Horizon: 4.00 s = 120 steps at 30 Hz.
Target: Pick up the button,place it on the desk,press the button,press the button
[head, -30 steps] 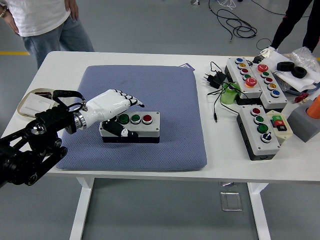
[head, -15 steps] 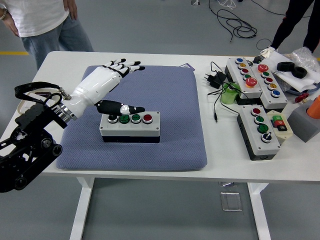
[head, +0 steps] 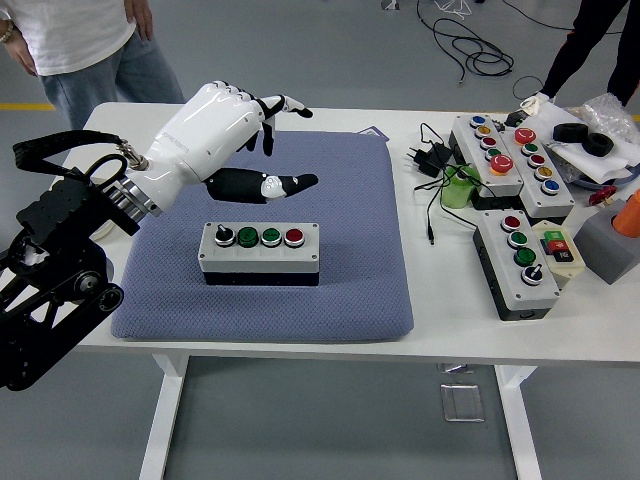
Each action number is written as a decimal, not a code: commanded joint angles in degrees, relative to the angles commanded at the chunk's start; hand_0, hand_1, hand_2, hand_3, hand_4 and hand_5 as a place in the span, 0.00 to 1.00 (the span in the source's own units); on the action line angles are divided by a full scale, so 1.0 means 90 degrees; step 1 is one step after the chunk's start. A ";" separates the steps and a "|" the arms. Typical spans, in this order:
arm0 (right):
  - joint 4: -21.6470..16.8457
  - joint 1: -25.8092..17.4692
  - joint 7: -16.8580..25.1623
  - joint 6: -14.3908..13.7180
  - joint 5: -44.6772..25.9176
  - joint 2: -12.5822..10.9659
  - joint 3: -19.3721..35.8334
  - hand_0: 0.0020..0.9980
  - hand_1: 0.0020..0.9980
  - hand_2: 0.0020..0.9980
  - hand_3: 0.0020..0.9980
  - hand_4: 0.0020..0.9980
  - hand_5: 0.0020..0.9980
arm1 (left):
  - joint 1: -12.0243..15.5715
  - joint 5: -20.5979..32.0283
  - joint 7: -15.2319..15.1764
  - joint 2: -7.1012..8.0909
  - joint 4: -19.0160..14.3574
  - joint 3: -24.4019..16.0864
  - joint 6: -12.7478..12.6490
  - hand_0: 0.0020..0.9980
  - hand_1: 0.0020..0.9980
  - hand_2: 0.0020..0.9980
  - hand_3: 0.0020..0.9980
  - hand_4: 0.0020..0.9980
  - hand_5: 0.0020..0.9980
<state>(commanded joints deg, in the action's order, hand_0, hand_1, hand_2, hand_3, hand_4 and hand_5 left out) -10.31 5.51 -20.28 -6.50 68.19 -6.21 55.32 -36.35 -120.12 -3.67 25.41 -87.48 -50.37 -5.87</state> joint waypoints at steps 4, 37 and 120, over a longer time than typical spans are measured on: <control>0.0000 0.0001 0.0000 -0.0003 -0.0012 0.0002 -0.0003 0.63 0.55 0.62 0.57 0.31 0.26 | 0.0007 -0.0063 0.0260 -0.0008 0.0050 0.0079 0.0741 0.06 0.02 0.09 0.71 0.84 1.00; 0.0000 0.0031 0.0003 0.0016 0.0037 0.0000 -0.0011 0.63 0.55 0.62 0.57 0.31 0.25 | -0.0014 -0.0149 0.0668 0.0068 0.0733 0.0610 0.2122 0.03 0.00 0.06 0.71 0.79 1.00; 0.0000 0.0042 -0.0018 0.0009 0.0087 0.0007 0.0008 0.63 0.55 0.62 0.57 0.31 0.25 | -0.0248 0.0774 0.0460 -0.0243 0.1425 0.1365 0.1481 0.04 0.00 0.06 0.71 0.80 1.00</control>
<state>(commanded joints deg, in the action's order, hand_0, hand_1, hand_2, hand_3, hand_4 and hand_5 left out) -10.31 5.89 -20.44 -6.42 68.97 -6.15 55.40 -38.58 -113.16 0.46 23.22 -74.66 -38.08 7.46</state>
